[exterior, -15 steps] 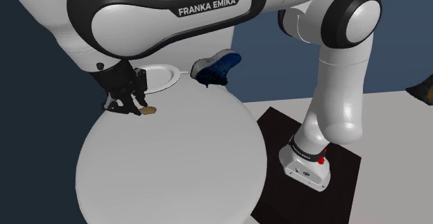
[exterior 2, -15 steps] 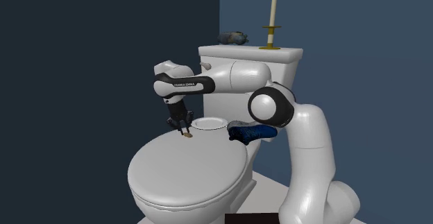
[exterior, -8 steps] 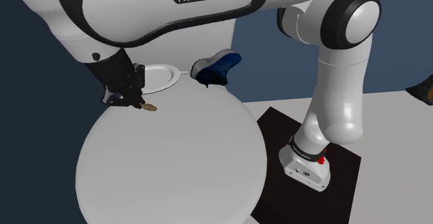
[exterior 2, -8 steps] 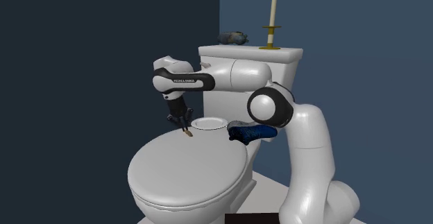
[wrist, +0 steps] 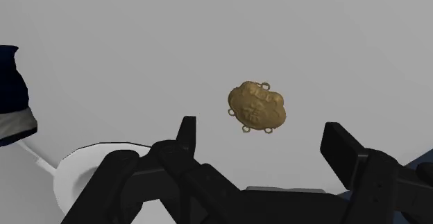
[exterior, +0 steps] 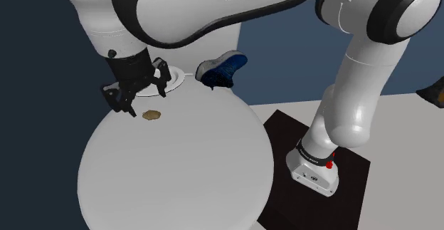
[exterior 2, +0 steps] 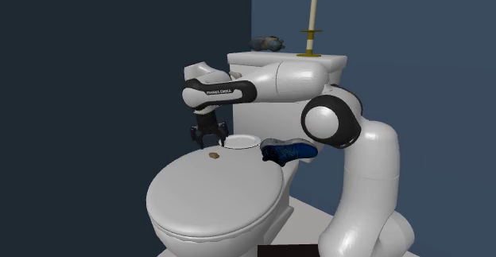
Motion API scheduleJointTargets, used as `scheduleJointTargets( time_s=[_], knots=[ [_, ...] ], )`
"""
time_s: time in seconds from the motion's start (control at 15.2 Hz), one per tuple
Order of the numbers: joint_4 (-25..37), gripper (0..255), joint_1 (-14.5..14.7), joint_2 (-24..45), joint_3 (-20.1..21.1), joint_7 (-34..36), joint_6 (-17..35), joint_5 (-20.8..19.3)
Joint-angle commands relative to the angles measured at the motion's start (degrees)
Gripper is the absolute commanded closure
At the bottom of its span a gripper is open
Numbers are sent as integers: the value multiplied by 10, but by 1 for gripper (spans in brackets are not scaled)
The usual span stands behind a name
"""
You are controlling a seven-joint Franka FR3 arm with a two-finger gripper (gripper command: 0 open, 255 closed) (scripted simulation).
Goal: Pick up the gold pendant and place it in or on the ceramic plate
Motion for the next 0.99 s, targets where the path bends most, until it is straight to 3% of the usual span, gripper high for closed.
scheduleJointTargets(
  time_s=[0.0, 0.4, 0.92],
  knots=[
    [-59, 0, -8, -38, -6, 81, 58, 21],
    [-107, 0, -11, -35, -10, 84, 108, 18],
    [-107, 0, -11, -35, -10, 84, 108, 18]
  ],
)
